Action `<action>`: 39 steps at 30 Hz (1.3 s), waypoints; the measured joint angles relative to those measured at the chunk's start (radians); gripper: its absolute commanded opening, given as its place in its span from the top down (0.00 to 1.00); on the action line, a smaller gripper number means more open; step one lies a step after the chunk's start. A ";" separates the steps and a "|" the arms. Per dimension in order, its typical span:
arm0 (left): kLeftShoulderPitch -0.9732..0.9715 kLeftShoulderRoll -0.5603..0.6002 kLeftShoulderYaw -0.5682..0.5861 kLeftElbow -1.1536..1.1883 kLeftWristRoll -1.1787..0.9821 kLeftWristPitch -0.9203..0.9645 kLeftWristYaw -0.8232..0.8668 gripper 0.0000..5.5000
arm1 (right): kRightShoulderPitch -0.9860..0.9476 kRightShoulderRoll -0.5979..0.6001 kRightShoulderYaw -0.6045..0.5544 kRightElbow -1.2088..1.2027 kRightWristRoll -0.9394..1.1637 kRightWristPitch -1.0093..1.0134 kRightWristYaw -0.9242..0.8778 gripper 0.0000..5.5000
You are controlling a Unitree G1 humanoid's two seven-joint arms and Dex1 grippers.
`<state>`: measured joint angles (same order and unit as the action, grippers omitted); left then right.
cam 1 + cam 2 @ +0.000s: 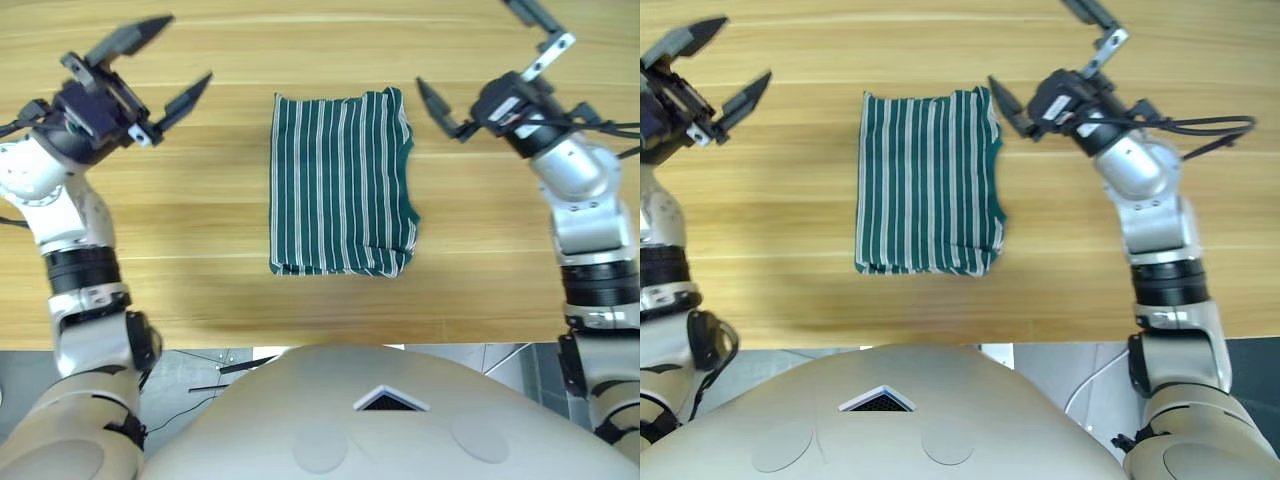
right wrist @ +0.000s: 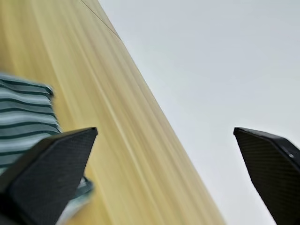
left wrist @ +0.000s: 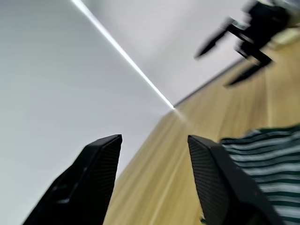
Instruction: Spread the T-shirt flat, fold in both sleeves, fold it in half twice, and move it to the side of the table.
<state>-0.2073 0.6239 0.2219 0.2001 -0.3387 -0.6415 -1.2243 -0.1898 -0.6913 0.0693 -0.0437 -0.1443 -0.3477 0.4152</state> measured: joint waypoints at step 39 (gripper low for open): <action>0.322 0.172 -0.493 -0.039 0.458 -0.187 0.236 0.33 | 0.453 -0.185 0.248 -0.226 -0.045 -0.089 0.421 0.02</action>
<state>0.1147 0.7955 -0.2709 0.1608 0.1192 -0.8282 -0.9888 0.2630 -0.8766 0.3168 -0.2692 -0.1893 -0.4366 0.8358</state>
